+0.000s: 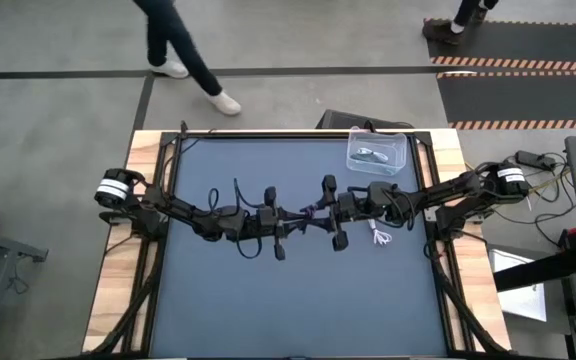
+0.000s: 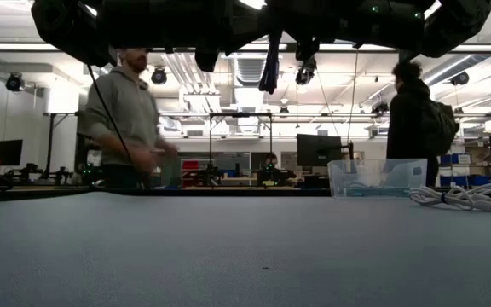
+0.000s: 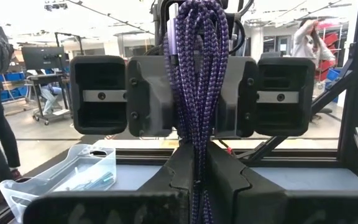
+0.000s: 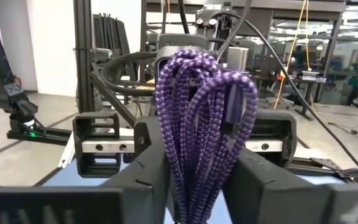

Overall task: Pick and place USB-C Cables
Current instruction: Put the violet charger cable into the bin, then put the white charger cable into the bin

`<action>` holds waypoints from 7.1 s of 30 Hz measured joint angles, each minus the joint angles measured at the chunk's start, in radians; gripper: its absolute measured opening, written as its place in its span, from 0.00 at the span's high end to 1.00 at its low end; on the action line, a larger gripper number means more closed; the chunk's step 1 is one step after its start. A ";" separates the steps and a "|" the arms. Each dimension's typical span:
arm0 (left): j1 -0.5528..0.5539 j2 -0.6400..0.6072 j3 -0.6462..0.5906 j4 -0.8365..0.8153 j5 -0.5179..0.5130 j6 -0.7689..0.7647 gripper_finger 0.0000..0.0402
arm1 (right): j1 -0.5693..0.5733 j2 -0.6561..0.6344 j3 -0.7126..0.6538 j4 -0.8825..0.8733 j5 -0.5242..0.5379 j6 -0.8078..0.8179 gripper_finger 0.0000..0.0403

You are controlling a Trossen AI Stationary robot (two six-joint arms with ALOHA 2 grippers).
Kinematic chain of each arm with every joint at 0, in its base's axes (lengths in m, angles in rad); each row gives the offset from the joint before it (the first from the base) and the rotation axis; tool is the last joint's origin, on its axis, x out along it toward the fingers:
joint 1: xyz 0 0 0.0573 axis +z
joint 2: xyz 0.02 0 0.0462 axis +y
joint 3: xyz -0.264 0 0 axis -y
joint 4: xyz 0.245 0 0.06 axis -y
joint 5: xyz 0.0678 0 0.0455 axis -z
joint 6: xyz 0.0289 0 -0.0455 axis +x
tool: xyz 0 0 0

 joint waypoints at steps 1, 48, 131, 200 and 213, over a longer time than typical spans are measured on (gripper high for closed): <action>0.000 0.000 0.000 0.000 0.000 0.000 0.98 | 0.000 0.000 0.000 0.000 0.000 -0.005 0.76; 0.001 -0.044 -0.080 -0.056 -0.001 0.030 0.58 | 0.000 -0.073 -0.002 -0.203 0.068 0.005 0.97; 0.047 -0.069 -0.195 -0.091 -0.091 0.049 0.58 | -0.900 0.444 0.727 -1.854 0.235 -0.573 0.97; 0.047 -0.069 -0.195 -0.090 -0.091 0.049 0.58 | -0.461 -0.103 0.560 -1.938 -0.037 0.298 0.77; 0.047 -0.069 -0.195 -0.090 -0.091 0.049 0.58 | -0.254 -0.097 0.314 -1.946 0.011 0.675 0.77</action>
